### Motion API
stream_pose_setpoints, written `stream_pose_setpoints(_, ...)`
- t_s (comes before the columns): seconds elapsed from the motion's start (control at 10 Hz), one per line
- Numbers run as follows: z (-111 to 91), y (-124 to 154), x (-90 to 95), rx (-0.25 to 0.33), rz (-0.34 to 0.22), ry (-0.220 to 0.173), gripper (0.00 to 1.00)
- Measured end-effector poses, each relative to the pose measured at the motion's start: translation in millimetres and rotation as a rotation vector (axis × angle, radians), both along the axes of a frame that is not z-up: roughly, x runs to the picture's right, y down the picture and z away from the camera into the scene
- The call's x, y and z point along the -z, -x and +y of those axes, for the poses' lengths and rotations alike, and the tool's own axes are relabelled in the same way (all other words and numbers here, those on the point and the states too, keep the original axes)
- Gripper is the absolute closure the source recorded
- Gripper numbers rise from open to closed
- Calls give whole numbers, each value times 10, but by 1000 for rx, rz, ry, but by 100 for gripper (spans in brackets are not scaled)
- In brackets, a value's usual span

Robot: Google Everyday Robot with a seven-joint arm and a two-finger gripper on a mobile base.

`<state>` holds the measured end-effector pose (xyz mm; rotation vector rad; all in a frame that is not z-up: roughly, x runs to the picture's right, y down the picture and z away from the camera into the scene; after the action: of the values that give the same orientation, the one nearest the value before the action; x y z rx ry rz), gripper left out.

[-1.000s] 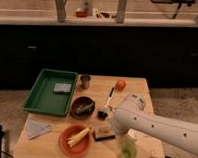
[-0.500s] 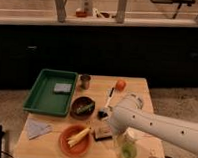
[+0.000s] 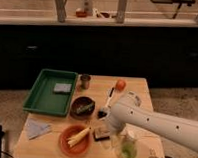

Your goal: Place eraser in metal cup

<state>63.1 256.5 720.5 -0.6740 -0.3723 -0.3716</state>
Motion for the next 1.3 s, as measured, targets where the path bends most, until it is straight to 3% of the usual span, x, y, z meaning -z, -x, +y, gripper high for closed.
stream_pose_setpoints(0.6,68,131,-232,-52,28,83,20)
stream_pose_setpoints(1.3,165,167,-425,-98,39,117,20)
